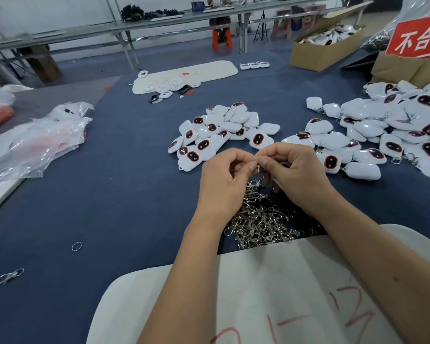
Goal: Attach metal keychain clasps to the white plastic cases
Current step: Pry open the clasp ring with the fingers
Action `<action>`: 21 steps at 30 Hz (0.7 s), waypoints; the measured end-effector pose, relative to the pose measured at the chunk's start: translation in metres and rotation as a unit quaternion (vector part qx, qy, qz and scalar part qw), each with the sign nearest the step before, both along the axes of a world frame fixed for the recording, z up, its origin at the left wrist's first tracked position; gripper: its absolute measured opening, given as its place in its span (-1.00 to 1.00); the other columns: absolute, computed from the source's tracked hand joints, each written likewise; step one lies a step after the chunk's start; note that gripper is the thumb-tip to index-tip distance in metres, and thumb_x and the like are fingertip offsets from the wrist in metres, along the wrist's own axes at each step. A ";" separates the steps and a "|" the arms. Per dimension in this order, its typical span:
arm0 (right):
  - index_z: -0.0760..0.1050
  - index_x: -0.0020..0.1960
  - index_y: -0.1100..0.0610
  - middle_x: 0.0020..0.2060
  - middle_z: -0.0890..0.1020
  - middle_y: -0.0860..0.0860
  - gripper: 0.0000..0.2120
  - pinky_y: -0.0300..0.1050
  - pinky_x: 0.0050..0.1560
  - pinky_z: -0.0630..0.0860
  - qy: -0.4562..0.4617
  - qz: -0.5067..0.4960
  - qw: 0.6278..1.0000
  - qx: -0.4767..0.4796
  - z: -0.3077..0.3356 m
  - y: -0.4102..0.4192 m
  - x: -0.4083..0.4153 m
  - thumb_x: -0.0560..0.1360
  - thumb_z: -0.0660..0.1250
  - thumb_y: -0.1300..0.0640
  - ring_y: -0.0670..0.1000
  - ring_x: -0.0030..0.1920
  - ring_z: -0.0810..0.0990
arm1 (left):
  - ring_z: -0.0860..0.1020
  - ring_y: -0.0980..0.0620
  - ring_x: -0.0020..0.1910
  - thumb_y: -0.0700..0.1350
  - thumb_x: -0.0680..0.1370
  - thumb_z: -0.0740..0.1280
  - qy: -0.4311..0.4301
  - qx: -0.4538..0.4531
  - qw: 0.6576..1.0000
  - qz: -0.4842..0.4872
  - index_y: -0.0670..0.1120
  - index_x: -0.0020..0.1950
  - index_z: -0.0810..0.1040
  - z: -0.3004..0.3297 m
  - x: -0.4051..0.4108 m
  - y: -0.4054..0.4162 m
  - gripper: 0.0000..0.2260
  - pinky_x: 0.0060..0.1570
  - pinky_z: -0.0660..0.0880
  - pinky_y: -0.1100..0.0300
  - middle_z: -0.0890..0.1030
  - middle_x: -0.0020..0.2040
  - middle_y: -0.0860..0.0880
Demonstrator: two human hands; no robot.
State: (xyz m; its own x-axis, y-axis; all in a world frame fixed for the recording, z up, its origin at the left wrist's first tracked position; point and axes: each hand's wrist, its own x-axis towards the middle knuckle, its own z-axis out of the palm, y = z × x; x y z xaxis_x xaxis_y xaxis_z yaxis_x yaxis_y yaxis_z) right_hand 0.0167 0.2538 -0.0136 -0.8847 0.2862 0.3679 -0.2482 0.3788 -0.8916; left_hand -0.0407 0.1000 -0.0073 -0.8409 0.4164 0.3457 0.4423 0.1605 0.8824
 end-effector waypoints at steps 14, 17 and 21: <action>0.67 -0.05 0.19 -0.36 0.66 0.12 -0.87 -0.21 -0.46 0.49 -0.014 0.012 0.999 -0.030 0.002 -0.001 0.000 0.64 0.36 0.28 -0.07 -0.43 0.56 | 0.65 0.12 -0.17 -0.23 0.60 0.38 0.019 -0.009 1.000 0.001 -0.03 -0.06 0.65 -0.003 -0.001 0.002 -0.88 -0.09 0.59 0.25 0.68 -0.22 0.09; 0.66 -0.05 0.19 -0.36 0.66 0.08 -0.86 -0.21 -0.46 0.49 -0.016 0.017 0.999 -0.032 0.003 -0.001 0.000 0.64 0.35 0.29 -0.07 -0.43 0.57 | 0.62 0.20 -0.17 -0.23 0.61 0.35 0.042 -0.015 0.999 0.012 -0.01 -0.07 0.62 -0.004 0.001 0.004 -0.85 -0.15 0.50 0.39 0.65 -0.22 0.15; 0.67 -0.07 0.11 -0.36 0.66 0.05 -0.85 -0.22 -0.45 0.49 -0.022 0.007 1.000 -0.017 0.003 -0.002 0.000 0.62 0.39 0.26 -0.05 -0.40 0.58 | 0.58 0.16 -0.13 -0.21 0.63 0.31 0.074 -0.029 0.996 0.026 0.00 -0.07 0.59 -0.007 0.000 0.005 -0.85 -0.15 0.45 0.38 0.61 -0.16 0.14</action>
State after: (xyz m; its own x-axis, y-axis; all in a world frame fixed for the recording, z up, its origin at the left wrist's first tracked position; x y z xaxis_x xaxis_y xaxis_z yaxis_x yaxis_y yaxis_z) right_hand 0.0171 0.2517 -0.0106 -0.9038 0.2862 0.3182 -0.2127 0.3448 -0.9143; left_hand -0.0409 0.1053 -0.0145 -0.8037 0.3956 0.4444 0.5565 0.2356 0.7968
